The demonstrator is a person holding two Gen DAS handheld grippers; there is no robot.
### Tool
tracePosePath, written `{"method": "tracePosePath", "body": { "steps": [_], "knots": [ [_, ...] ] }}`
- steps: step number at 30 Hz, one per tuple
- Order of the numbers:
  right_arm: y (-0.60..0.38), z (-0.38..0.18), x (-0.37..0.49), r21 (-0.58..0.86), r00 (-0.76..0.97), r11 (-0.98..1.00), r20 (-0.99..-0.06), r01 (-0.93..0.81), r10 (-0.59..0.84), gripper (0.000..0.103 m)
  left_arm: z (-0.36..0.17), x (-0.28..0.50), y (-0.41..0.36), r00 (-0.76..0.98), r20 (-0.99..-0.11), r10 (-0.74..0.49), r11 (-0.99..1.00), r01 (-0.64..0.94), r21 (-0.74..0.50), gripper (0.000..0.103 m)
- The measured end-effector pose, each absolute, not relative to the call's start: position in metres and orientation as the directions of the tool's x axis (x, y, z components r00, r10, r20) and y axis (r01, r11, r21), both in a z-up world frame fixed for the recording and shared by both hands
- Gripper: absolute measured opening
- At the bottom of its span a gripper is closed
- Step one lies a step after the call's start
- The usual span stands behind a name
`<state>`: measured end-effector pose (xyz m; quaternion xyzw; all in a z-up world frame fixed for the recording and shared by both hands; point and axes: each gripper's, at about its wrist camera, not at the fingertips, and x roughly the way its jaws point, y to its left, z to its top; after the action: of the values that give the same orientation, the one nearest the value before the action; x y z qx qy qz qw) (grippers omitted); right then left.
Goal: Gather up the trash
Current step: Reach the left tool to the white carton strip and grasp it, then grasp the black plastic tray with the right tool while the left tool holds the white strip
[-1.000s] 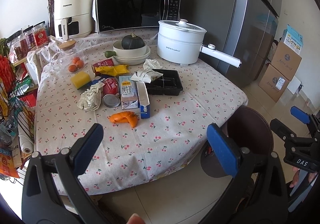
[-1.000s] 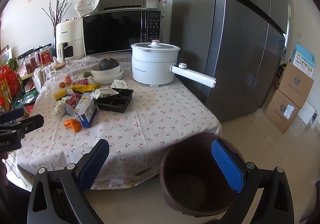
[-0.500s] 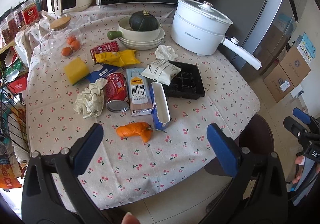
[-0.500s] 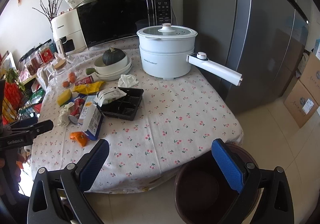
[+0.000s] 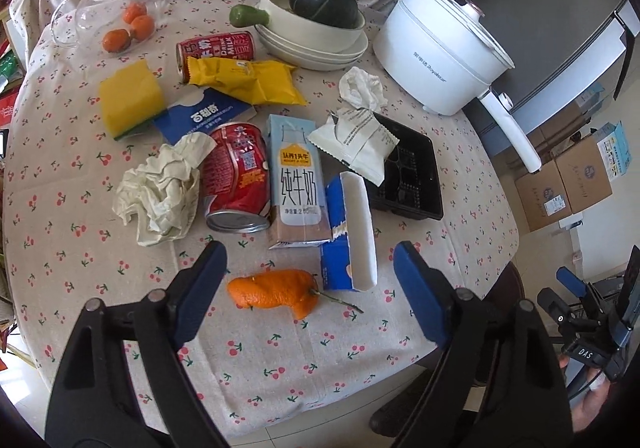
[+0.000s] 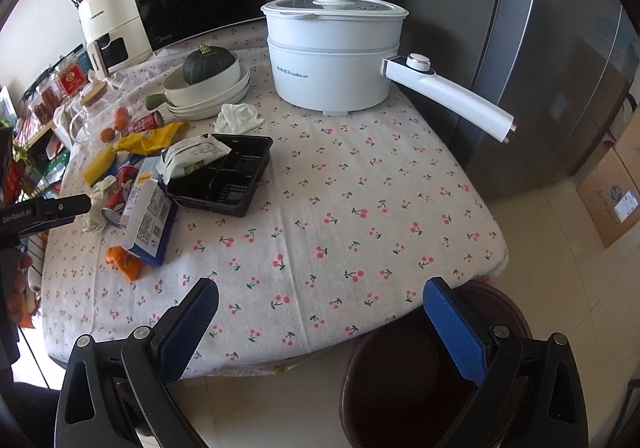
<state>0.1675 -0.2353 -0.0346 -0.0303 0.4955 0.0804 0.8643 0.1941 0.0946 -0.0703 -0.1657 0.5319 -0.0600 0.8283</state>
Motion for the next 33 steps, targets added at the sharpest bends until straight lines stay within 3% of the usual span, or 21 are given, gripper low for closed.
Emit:
{"method": "tracePosePath", "body": {
  "steps": [4, 10, 12, 14, 17, 20, 33],
  "knots": [
    [-0.236, -0.042, 0.171, 0.019, 0.482, 0.987, -0.871, -0.159, 0.094, 0.103, -0.089, 0.202, 0.064, 0.358, -0.879, -0.314, 0.94, -0.011, -0.34, 0.075],
    [-0.241, -0.049, 0.168, 0.022, 0.468, 0.99, -0.88, -0.138, 0.085, 0.103, -0.118, 0.217, 0.04, 0.287, -0.918, -0.272, 0.959, -0.001, -0.285, 0.068],
    [-0.243, -0.05, 0.168, 0.014, 0.468, 0.991, -0.881, -0.13, 0.074, 0.103, -0.127, 0.22, 0.035, 0.267, -0.926, -0.267, 0.96, -0.011, -0.28, 0.061],
    [-0.245, -0.051, 0.167, 0.007, 0.467, 0.992, -0.882, -0.127, 0.066, 0.103, -0.132, 0.223, 0.032, 0.259, -0.928, -0.267, 0.96, -0.018, -0.281, 0.044],
    [-0.245, -0.052, 0.168, 0.005, 0.465, 0.992, -0.883, -0.124, 0.063, 0.103, -0.131, 0.222, 0.032, 0.274, -0.927, -0.256, 0.961, -0.032, -0.275, 0.038],
    [-0.244, -0.052, 0.172, 0.01, 0.464, 0.992, -0.883, -0.124, 0.066, 0.103, -0.127, 0.217, 0.037, 0.291, -0.913, -0.287, 0.95, -0.034, -0.309, 0.024],
    [-0.201, -0.073, 0.232, 0.063, 0.487, 0.992, -0.867, -0.105, 0.107, 0.103, -0.07, 0.176, 0.069, 0.435, -0.832, -0.343, 0.932, 0.045, -0.361, 0.024]
  ]
}}
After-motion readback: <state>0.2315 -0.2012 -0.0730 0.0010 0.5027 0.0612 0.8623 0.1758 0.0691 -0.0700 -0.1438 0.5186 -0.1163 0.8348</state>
